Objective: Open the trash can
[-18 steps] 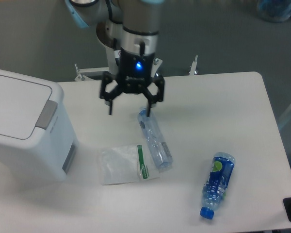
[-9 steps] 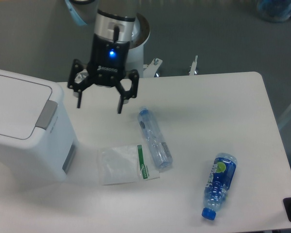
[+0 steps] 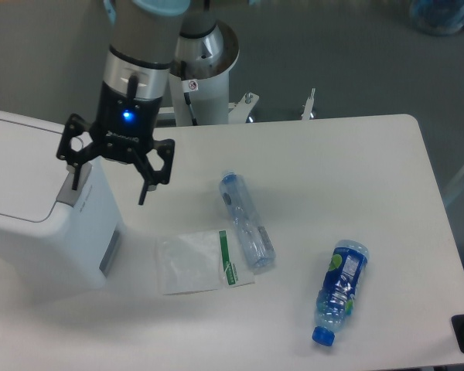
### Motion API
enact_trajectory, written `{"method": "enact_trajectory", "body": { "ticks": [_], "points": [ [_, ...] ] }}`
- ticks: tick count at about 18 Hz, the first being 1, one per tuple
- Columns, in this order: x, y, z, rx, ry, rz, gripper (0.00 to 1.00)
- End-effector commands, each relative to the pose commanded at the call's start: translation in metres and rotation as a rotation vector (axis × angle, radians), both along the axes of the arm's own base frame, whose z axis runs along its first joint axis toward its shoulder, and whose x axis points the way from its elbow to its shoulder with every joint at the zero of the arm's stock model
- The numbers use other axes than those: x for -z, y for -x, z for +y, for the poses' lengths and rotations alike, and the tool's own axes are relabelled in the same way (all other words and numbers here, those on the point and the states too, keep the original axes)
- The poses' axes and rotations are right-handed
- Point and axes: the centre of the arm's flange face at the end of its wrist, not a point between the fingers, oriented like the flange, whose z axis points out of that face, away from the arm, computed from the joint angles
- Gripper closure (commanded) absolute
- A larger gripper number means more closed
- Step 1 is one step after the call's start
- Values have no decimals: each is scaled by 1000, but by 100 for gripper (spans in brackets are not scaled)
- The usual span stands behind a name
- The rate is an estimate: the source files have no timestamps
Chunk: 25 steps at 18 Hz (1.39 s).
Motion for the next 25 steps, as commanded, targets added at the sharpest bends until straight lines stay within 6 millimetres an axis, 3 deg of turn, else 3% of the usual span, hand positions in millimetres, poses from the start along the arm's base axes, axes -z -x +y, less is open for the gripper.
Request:
{"method": "enact_trajectory", "body": {
  "ticks": [4, 15, 25],
  "points": [
    [-1, 1, -1, -7, 11, 20, 0],
    [21, 11, 1, -33, 73, 56, 0],
    [21, 9, 0, -42, 74, 40, 0]
  ]
}}
